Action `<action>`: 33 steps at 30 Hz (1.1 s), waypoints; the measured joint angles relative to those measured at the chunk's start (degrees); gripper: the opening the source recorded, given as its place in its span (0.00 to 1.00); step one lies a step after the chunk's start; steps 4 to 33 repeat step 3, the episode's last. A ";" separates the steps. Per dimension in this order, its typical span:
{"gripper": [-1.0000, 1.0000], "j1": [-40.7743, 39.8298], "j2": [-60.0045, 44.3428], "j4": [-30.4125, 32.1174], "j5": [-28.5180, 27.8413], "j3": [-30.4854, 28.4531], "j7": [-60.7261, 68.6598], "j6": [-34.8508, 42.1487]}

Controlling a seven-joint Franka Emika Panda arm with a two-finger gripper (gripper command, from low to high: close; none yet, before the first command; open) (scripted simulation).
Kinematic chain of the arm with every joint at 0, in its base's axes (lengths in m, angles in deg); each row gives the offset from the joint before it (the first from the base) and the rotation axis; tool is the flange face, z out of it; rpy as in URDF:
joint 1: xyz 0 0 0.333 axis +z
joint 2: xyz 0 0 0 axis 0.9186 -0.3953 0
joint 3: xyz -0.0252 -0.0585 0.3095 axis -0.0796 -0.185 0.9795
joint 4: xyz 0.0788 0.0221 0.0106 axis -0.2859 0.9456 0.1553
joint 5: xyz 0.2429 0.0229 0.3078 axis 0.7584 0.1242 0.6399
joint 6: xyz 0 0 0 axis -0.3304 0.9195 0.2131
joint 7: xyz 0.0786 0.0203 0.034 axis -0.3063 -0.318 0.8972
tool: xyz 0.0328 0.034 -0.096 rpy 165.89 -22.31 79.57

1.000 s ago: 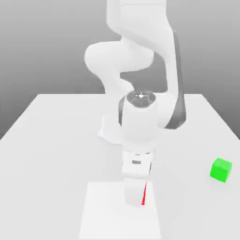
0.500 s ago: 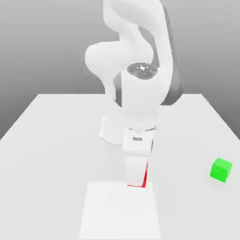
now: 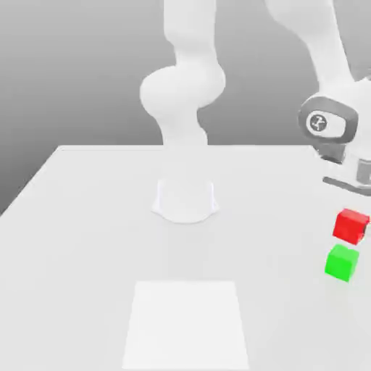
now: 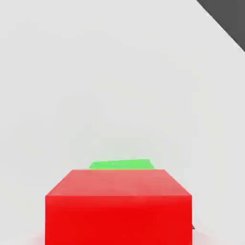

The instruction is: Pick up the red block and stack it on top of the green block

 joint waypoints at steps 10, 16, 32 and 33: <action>1.00 0.00 0.00 0.00 0.00 0.00 0.00 0.00; 1.00 0.00 0.00 0.00 0.00 0.00 0.00 0.00; 1.00 0.00 0.00 0.00 0.00 0.00 0.00 0.00; 1.00 0.00 0.00 0.00 0.00 0.00 0.00 0.00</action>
